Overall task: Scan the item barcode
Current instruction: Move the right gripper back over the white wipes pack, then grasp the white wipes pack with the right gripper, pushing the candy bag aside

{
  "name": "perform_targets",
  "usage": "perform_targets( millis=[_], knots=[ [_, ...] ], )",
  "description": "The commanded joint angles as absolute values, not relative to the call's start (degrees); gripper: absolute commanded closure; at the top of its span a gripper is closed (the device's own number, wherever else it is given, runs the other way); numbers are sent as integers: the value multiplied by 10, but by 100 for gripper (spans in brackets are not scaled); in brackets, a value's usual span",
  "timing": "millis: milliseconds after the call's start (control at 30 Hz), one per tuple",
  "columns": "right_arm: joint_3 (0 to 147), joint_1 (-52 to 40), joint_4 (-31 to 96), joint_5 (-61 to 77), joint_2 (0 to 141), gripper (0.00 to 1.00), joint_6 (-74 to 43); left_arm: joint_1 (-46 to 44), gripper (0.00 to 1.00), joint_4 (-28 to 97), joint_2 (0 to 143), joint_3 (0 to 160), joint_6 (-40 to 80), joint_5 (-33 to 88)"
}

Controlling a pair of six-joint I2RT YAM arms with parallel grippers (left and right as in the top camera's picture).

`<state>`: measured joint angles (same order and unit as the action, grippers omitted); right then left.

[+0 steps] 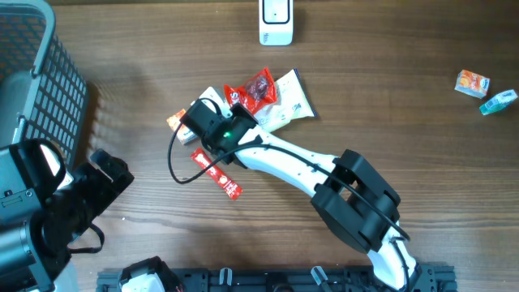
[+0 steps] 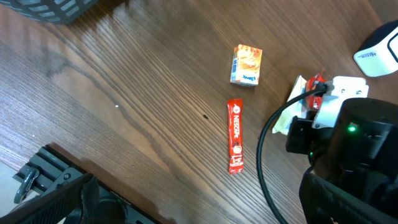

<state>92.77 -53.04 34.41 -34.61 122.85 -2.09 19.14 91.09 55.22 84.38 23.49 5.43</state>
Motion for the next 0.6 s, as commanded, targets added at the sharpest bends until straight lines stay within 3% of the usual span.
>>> perform_targets(
  millis=[0, 233, 433, 467, 567],
  knots=[
    [963, -526, 366, -334, 1186, 96, -52, 194, 0, 910, 552, 844, 243, 49],
    [966, -484, 407, -163, 1036, 96, -102, 194, 0, 910, 552, 844, 243, 49],
    [965, -429, 466, -83, 988, 96, -107, 194, 0, 910, 552, 844, 243, 49],
    [961, -420, 471, -73, 993, 89, -107, 194, 0, 910, 552, 844, 243, 49],
    [933, -390, 454, -38, 1019, 43, -108, 194, 0, 910, 552, 844, 243, 49]
  ],
)
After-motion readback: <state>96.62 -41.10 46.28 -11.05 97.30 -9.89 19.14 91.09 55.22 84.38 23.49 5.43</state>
